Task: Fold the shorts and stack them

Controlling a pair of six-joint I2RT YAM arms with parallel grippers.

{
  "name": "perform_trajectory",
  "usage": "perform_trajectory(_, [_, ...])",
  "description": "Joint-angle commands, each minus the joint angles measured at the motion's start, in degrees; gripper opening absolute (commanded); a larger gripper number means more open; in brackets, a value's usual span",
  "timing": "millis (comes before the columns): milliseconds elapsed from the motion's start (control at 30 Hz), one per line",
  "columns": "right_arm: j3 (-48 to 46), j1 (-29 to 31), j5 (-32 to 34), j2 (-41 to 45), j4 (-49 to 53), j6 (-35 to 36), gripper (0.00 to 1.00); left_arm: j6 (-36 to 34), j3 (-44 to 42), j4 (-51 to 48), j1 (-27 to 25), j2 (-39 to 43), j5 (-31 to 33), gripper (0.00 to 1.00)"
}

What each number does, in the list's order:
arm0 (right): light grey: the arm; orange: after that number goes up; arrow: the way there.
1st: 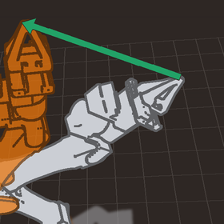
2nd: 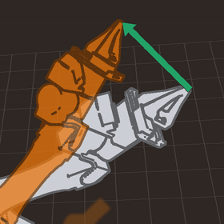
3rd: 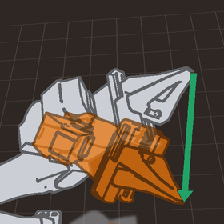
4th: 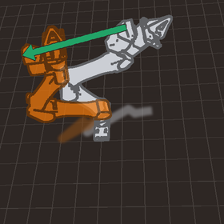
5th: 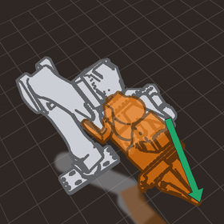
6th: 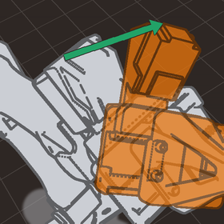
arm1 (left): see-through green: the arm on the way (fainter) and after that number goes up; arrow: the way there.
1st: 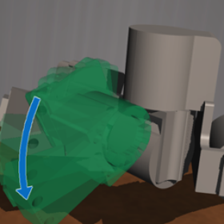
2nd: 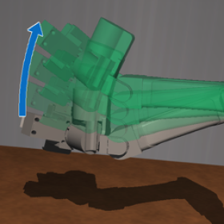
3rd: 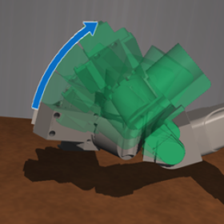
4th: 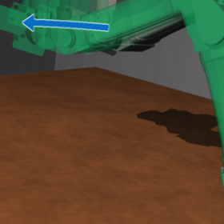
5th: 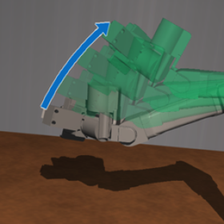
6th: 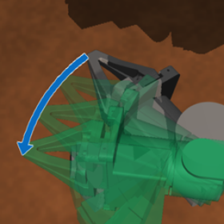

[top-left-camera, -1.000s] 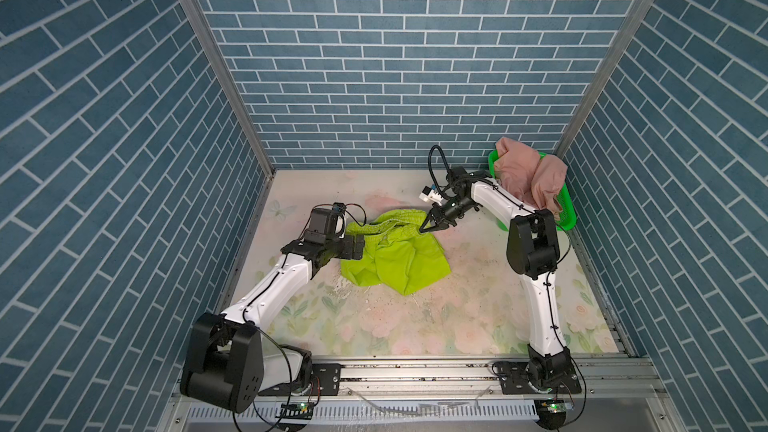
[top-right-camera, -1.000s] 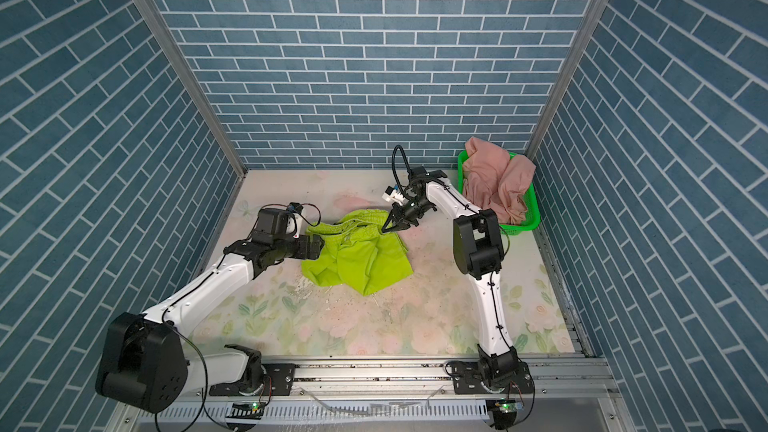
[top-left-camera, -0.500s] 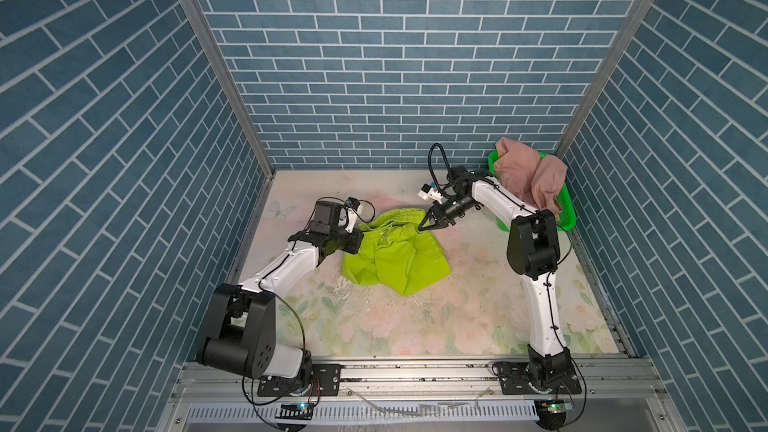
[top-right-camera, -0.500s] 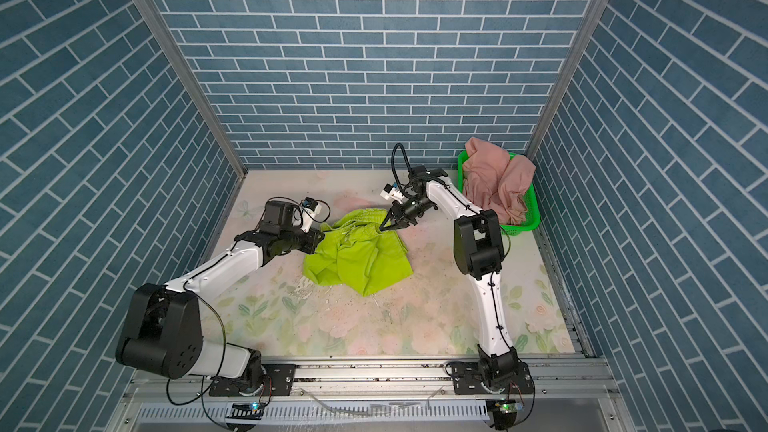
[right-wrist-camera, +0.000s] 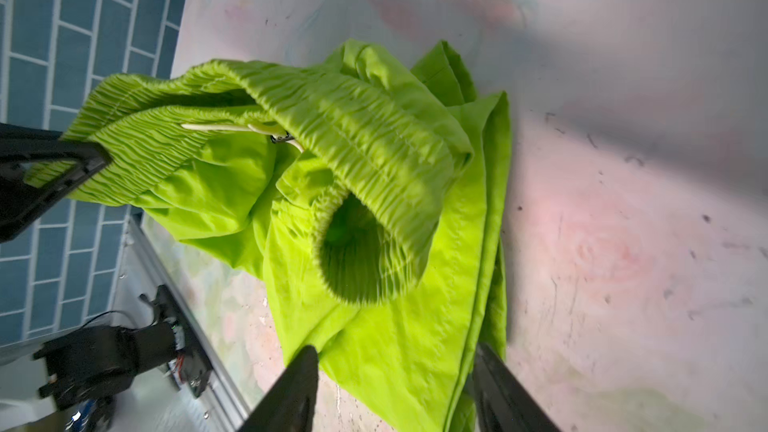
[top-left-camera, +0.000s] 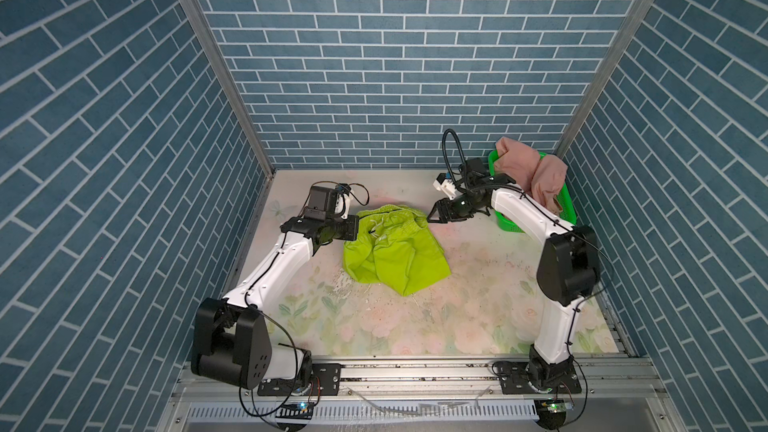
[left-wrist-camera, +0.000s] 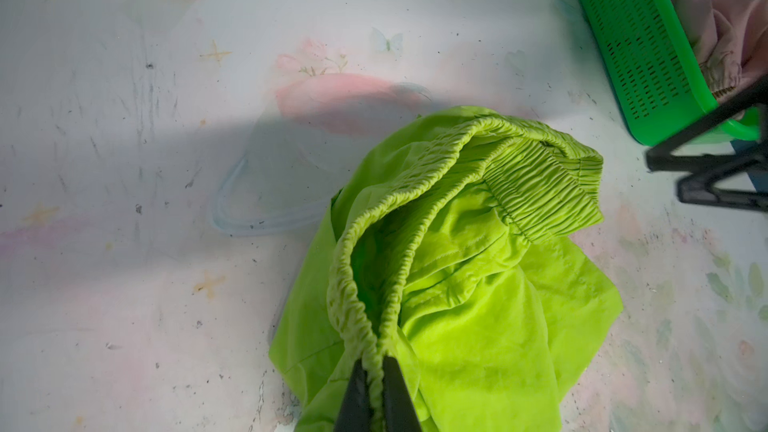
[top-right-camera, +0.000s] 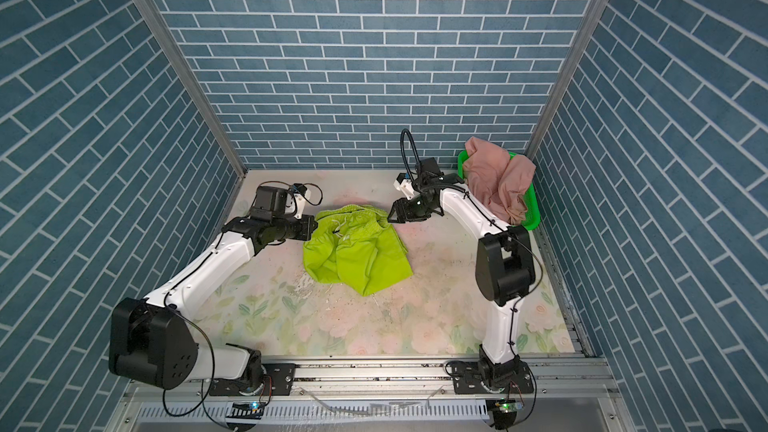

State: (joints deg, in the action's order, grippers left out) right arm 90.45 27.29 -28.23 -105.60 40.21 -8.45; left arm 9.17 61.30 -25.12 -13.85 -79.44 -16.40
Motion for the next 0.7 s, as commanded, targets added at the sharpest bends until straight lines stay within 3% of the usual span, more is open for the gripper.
perform_trajectory(0, [-12.0,7.9,14.1,8.4,-15.4,-8.8,0.64,3.3,0.5,-2.0,0.2,0.4,1.0,0.0])
perform_trajectory(167, [-27.8,11.2,14.9,12.9,-34.7,-17.6,0.68,2.8,0.7,-2.7,0.2,0.2,1.2,0.0])
perform_trajectory(267, [-32.0,11.4,15.9,11.6,-45.9,-19.7,0.69,3.0,0.2,-2.3,0.2,0.8,1.2,0.0])
perform_trajectory(467, [-31.7,11.3,15.9,5.9,-58.5,-17.4,0.7,2.8,-0.3,-3.1,0.2,2.1,1.7,0.0])
perform_trajectory(667, [-27.8,11.2,15.9,1.2,-61.8,-17.1,0.69,2.7,-1.3,-3.4,0.2,4.5,2.7,0.0])
